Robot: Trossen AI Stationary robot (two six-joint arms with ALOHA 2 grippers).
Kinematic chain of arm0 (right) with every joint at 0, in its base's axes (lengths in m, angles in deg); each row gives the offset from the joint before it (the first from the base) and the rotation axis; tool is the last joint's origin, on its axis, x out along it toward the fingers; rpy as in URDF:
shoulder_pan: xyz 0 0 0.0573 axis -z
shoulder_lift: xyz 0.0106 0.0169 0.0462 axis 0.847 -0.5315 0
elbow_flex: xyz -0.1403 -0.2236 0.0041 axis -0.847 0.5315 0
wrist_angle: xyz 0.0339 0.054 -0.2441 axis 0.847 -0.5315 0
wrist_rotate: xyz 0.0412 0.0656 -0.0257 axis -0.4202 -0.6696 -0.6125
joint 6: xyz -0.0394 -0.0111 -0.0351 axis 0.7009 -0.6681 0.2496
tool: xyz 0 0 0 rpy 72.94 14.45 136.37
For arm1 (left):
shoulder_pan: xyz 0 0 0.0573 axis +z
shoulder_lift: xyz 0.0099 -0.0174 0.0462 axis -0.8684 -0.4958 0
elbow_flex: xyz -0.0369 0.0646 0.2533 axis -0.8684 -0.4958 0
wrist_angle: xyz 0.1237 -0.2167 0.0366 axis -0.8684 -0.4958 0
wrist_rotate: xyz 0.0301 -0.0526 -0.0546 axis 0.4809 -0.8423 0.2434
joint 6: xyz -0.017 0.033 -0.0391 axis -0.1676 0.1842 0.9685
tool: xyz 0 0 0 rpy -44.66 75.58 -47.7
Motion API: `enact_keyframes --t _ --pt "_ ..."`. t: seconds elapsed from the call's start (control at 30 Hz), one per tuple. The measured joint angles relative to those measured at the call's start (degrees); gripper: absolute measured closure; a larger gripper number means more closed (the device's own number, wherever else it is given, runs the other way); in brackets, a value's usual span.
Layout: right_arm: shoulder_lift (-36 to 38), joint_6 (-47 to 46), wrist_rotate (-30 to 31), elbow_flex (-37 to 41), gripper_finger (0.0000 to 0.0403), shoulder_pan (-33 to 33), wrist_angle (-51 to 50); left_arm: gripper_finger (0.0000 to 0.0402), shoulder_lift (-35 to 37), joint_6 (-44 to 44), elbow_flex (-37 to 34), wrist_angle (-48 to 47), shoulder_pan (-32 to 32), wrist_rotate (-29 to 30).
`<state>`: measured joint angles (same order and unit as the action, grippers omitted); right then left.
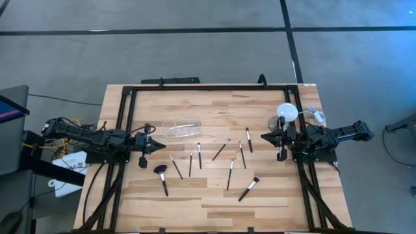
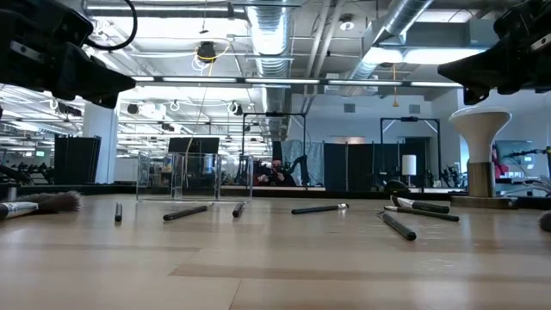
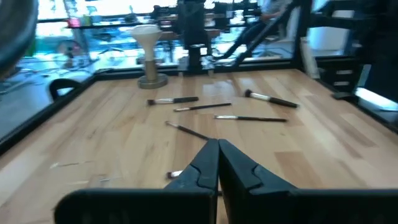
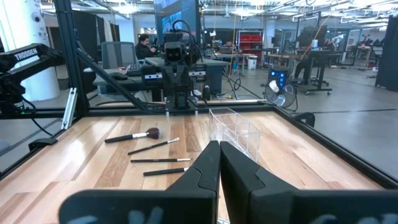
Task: Put items in baskets/containers
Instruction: Put the eyeshadow brush into the transparent organizer
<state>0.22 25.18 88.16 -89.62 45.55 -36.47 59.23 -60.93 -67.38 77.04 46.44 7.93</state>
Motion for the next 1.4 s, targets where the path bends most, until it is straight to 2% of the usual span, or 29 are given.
enact_keyframes --t 0.6,0.77,1.0,1.27,1.4 --pt "0.0 0.0 0.0 0.0 0.0399 0.0 0.0 0.0396 0.0 -4.1 0.0 1.1 0.0 -0.4" --pt "0.0 0.0 0.0 0.0 0.0399 0.0 0.0 0.0396 0.0 -3.7 0.0 9.7 0.0 -0.6" --pt "0.0 0.0 0.0 0.0 0.0399 0.0 0.0 0.0396 0.0 4.4 0.0 23.0 0.0 -1.6" --pt "0.0 0.0 0.0 0.0 0.0399 0.0 0.0 0.0385 -2.6 2.8 0.5 25.3 0.6 12.6" --pt "0.0 0.0 0.0 0.0 0.0399 0.0 0.0 0.0357 -6.9 2.4 4.2 25.4 3.0 13.7"
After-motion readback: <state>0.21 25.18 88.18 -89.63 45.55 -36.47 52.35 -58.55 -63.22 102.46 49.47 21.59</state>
